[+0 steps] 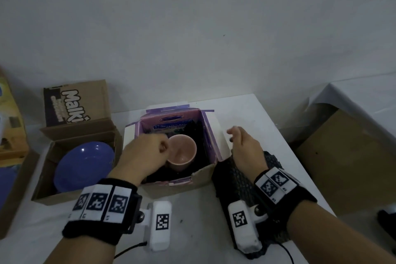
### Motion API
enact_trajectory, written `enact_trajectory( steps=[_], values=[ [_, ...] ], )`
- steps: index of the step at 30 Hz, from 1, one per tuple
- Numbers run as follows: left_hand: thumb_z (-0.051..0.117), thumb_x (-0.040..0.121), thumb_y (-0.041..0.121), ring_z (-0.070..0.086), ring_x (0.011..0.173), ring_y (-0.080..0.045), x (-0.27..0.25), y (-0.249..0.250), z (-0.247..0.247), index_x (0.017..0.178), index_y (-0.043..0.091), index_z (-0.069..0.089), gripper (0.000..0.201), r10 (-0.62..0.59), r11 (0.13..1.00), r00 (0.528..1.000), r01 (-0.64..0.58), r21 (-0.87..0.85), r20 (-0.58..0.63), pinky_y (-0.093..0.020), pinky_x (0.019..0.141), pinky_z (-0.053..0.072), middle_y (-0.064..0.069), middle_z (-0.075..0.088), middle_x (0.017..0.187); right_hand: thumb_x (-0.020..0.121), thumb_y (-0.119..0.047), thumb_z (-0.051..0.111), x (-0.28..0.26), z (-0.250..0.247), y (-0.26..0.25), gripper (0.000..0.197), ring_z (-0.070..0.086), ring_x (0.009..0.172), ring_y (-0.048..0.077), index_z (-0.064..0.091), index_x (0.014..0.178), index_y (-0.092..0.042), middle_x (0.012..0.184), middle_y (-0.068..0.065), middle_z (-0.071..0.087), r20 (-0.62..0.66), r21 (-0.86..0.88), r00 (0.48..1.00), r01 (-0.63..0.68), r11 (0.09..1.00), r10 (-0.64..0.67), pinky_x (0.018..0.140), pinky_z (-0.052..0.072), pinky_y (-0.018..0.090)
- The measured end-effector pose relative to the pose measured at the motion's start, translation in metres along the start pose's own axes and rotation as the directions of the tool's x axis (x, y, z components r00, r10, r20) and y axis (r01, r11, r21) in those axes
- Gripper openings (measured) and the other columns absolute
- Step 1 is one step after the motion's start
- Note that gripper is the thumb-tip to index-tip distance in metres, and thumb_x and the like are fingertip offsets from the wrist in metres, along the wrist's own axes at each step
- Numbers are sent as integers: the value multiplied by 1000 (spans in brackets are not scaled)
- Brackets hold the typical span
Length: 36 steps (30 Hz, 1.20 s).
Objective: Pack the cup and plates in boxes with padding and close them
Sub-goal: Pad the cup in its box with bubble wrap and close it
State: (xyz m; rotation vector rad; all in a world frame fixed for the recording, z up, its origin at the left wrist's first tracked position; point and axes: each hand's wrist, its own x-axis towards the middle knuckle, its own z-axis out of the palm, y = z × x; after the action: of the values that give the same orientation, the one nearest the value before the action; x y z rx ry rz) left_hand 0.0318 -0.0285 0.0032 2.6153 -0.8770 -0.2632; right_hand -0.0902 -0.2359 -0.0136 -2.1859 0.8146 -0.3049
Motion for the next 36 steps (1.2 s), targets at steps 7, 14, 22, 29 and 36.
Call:
enact_trajectory(
  steps=[7, 14, 22, 29, 36],
  values=[
    [63, 78, 6, 43, 123, -33, 8, -25, 30, 127, 15, 50, 52, -44, 996, 898, 7, -85, -438, -48, 101, 37, -12, 50, 130, 76, -55, 67, -44, 9, 49, 78, 31, 128, 31, 30, 132, -14, 135, 10, 32, 200, -534, 942, -126, 836, 269, 96, 42, 41],
    [42, 84, -8, 40, 130, -29, 9, -30, 33, 144, 15, 33, 65, -185, 917, 921, 37, -397, -342, -32, 105, 30, -13, 42, 140, 88, -35, 54, -38, 2, 54, 24, 55, 98, 26, 51, 95, -12, 103, 7, 57, 50, -334, 992, -92, 938, 115, 77, 48, 34],
    [35, 91, -7, 36, 134, -22, 6, -28, 30, 145, 15, 33, 59, -253, 824, 922, 46, -565, -294, -22, 102, 26, -7, 39, 146, 97, -34, 45, -19, -30, 2, 26, 59, 85, 33, 45, 100, -8, 96, 14, 60, -274, -119, 960, 33, 992, -64, 69, 45, 36],
    [34, 101, 9, 43, 121, -8, 7, -31, 28, 137, 22, 45, 40, -332, 662, 899, 7, -749, -286, -22, 99, 32, 7, 47, 133, 72, 14, 49, -11, -5, -85, 23, 41, 76, 15, 50, 90, 0, 92, 13, 50, -329, 61, 859, 433, 899, -391, 68, 27, 18],
    [35, 99, 6, 49, 118, -10, 7, -30, 29, 130, 30, 49, 41, -373, 550, 891, -12, -835, -259, -29, 101, 40, 8, 53, 125, 90, 2, 49, -8, 56, -107, 29, 55, 109, 27, 53, 118, -2, 115, 18, 61, 73, 366, 944, 276, 889, -323, 99, 41, 32]
  ],
)
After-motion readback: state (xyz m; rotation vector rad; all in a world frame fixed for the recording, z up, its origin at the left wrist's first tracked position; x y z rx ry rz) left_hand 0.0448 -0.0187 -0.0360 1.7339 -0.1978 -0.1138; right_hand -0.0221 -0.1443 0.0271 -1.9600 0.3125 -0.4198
